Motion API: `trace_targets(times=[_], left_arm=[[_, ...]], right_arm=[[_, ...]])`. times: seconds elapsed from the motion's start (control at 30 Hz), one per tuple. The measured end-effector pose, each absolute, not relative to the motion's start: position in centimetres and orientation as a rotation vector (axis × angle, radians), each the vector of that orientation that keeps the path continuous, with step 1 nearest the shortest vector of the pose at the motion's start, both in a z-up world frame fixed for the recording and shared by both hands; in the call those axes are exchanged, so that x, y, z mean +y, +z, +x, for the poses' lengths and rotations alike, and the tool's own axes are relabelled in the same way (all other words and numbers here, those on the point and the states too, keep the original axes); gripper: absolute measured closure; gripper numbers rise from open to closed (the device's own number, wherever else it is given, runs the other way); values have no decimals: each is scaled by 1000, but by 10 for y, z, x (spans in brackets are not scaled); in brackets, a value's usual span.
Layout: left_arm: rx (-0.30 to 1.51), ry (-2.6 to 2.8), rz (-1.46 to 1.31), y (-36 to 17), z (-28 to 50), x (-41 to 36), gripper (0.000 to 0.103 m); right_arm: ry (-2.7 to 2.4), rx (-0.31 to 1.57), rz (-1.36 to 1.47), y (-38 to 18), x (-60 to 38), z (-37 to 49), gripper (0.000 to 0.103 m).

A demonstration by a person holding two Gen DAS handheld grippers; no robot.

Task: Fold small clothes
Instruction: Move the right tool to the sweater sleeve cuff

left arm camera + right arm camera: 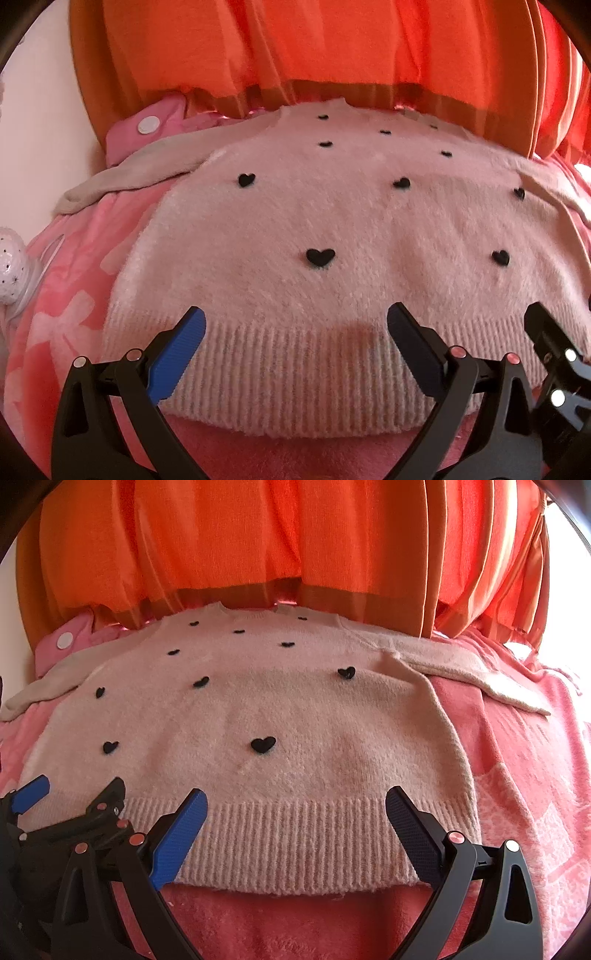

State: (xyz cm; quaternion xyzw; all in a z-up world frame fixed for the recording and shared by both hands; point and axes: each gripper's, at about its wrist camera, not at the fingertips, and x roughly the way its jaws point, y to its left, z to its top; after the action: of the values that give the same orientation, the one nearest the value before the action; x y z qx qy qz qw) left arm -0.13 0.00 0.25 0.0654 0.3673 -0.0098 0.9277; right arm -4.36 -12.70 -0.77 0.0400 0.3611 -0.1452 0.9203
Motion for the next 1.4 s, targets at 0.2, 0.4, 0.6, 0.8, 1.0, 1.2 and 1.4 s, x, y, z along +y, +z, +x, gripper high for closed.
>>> trace_targets(times=[0.2,0.4,0.6,0.8,1.0,1.2,1.4], left_arm=[[722,-32,166,2,2,-5,8],[749,-32,186,-2,7,-6,7],[721,-58,155,15,3,0,7],[716,-135,49,54,27,8,7],[703,-145,-82,79,86,4,7],[737,-125,-91,66,121,-12,7],[744,-79,22,45,137,-18,7]], right_arm=[[-318,722,34,-4,-122,-36,15],[-295,751,11,-9,-120,-34,14],[-218,723,117,21,-144,-34,14],[-370,613,192,71,-270,-20,12],[-696,673,402,37,-453,-14,12],[-822,728,646,-12,-556,-13,13],[-806,710,699,-20,-562,27,77]])
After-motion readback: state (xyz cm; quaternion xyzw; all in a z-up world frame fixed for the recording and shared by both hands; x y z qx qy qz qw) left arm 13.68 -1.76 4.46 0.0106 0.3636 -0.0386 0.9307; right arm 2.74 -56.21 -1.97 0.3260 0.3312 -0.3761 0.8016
